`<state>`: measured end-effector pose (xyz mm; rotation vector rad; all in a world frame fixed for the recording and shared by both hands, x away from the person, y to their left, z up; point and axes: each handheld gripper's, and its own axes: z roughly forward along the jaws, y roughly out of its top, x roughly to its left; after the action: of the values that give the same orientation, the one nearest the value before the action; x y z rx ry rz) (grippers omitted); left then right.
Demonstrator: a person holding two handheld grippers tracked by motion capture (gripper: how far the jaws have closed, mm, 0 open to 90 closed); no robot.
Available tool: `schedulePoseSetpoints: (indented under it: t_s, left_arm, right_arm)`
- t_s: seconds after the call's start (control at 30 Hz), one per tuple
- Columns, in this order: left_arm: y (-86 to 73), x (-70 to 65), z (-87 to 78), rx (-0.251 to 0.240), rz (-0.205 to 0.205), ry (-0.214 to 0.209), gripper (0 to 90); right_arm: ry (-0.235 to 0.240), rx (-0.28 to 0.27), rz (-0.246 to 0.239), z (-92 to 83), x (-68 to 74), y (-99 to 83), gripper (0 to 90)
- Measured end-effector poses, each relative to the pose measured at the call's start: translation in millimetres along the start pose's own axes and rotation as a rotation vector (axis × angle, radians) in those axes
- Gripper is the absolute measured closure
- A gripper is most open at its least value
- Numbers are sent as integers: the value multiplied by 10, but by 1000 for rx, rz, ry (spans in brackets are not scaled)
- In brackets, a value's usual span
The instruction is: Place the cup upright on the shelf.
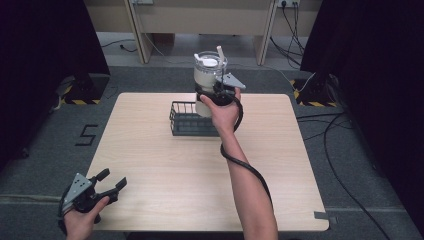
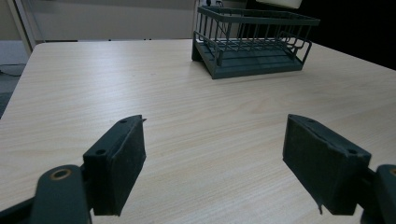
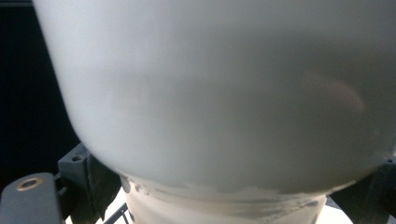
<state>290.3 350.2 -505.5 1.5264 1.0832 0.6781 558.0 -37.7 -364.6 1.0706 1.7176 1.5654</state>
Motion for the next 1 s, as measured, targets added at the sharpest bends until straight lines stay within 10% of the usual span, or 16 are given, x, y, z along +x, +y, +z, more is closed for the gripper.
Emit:
schedulePoseSetpoints:
  t_s: [1.0]
  left_arm:
    - [-4,8,6,-1,-2,-4,207]
  right_arm:
    - [-35,27,6,225,-48,-193,106]
